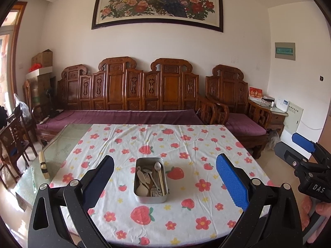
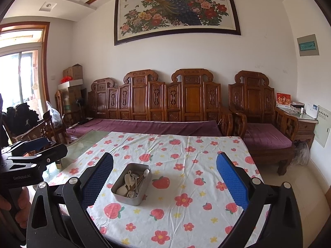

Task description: Organize utensils

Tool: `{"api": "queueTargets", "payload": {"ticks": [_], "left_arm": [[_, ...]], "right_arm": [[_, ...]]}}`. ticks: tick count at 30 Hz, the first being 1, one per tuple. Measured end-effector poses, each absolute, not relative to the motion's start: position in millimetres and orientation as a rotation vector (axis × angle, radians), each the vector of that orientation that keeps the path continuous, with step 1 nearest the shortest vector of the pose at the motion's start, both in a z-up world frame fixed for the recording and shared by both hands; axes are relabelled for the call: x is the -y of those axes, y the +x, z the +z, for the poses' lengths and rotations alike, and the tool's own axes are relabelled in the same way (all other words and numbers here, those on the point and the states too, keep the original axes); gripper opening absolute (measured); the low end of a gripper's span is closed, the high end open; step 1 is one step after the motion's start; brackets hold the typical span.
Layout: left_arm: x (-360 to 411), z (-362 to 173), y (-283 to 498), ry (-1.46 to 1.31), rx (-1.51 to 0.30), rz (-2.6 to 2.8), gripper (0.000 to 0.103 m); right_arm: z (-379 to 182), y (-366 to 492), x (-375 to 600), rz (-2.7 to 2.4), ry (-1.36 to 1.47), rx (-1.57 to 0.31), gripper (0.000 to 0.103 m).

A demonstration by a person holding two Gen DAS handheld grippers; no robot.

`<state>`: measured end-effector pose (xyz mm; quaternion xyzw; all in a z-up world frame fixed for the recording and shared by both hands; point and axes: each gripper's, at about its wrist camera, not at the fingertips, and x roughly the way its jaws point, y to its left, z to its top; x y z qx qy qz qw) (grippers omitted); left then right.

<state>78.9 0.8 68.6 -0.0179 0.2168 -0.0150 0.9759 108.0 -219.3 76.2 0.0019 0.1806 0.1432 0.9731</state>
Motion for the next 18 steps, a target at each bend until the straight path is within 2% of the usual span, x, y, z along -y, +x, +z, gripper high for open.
{"api": "queueTargets", "payload": {"ticks": [18], "left_arm": [[3.9, 68.5, 76.0, -0.034, -0.427, -0.035, 0.095]], "right_arm": [[72.8, 105.8, 213.4, 0.291, 0.002, -0.359, 0.1]]}}
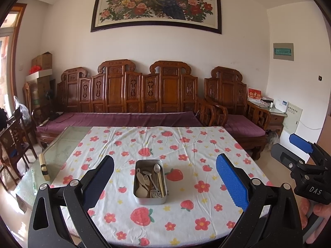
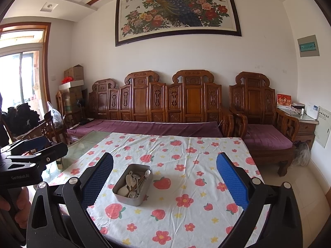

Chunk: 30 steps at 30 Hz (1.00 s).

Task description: Organize utensils

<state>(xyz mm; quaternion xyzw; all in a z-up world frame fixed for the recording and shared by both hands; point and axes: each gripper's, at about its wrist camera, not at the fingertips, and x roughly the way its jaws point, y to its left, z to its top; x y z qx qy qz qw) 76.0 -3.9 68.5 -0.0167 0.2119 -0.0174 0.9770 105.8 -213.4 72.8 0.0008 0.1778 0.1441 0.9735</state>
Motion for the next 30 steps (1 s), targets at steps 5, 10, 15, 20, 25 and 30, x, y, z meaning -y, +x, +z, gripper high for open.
{"api": "queueTargets", "payload": {"ticks": [5, 10, 15, 20, 25, 30], "left_arm": [[4.3, 72.8, 74.5, -0.032, -0.424, -0.036, 0.095], [4.5, 73.4, 74.1, -0.032, -0.423, -0.036, 0.095], [4.6, 73.6, 74.2, -0.032, -0.424, -0.036, 0.095], [5.1, 77.0, 72.2, -0.031, -0.42, -0.039, 0.095], [5.3, 76.8, 71.6, -0.029, -0.417, -0.039, 0.095], [5.4, 77.4, 71.8, -0.03, -0.415, -0.039, 0.095]], "right_arm": [[73.8, 104.5, 212.3, 0.292, 0.002, -0.358, 0.1], [73.2, 104.4, 212.0, 0.291, 0.004, -0.358, 0.1], [74.4, 103.4, 211.2, 0.291, -0.001, -0.357, 0.1], [75.1, 102.3, 209.7, 0.287, -0.004, -0.356, 0.1], [75.5, 100.9, 207.8, 0.287, -0.004, -0.355, 0.1], [75.4, 101.6, 209.1, 0.288, -0.005, -0.355, 0.1]]}}
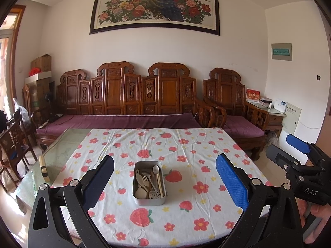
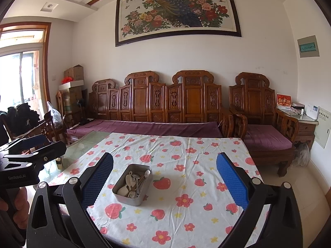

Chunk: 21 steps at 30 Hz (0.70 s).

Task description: Organize utensils

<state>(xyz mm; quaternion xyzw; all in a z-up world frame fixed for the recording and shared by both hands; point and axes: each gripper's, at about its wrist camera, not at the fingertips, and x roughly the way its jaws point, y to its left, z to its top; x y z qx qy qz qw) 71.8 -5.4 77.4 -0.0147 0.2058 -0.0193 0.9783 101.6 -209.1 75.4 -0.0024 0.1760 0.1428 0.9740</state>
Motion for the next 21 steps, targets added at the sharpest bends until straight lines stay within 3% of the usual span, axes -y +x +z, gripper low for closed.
{"api": "queueTargets", "payload": {"ticks": [21], "left_arm": [[5.2, 75.9, 70.8, -0.032, -0.409, -0.055, 0.095]], "right_arm": [[75.2, 98.9, 206.6, 0.287, -0.006, -0.354, 0.1]]}}
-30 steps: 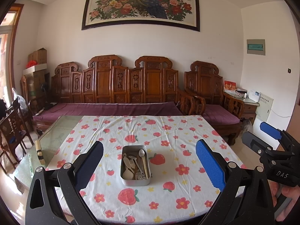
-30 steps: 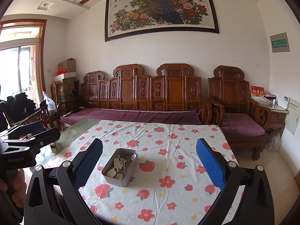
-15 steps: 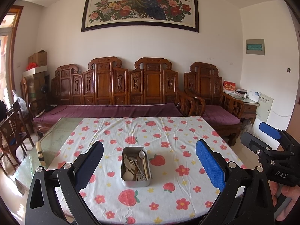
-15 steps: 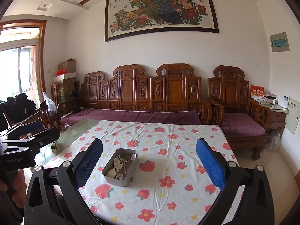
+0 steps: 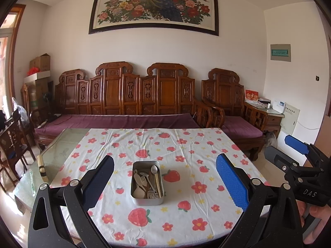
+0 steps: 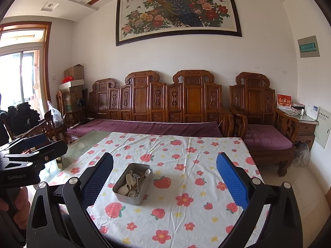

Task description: Organize utensils

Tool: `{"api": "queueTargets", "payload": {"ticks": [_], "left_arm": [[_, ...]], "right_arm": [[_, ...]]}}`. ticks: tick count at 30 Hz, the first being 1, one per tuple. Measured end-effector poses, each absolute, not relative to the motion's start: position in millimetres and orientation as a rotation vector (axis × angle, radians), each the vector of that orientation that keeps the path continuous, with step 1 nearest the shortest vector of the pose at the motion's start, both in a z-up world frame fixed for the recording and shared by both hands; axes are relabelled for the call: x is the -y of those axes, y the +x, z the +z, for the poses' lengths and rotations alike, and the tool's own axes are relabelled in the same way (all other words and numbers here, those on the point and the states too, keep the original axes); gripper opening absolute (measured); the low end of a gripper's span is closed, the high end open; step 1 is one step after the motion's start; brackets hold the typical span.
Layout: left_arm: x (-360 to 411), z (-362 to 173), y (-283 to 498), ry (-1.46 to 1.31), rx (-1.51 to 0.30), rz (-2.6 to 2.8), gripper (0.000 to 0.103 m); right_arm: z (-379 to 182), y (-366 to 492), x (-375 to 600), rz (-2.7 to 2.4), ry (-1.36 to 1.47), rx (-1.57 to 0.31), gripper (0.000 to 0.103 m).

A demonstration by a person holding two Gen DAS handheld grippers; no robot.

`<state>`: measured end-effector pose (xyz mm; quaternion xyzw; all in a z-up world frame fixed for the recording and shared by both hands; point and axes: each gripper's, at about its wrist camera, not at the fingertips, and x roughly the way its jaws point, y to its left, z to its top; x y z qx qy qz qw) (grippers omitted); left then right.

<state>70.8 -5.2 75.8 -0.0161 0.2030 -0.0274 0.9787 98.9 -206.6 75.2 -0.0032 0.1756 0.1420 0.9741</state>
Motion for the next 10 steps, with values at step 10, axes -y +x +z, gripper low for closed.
{"api": "queueTargets", "payload": {"ticks": [10], "left_arm": [[5.3, 73.4, 69.9, -0.037, -0.408, -0.048, 0.095]], "right_arm": [[75.1, 97.8, 205.8, 0.287, -0.006, -0.355, 0.1]]}}
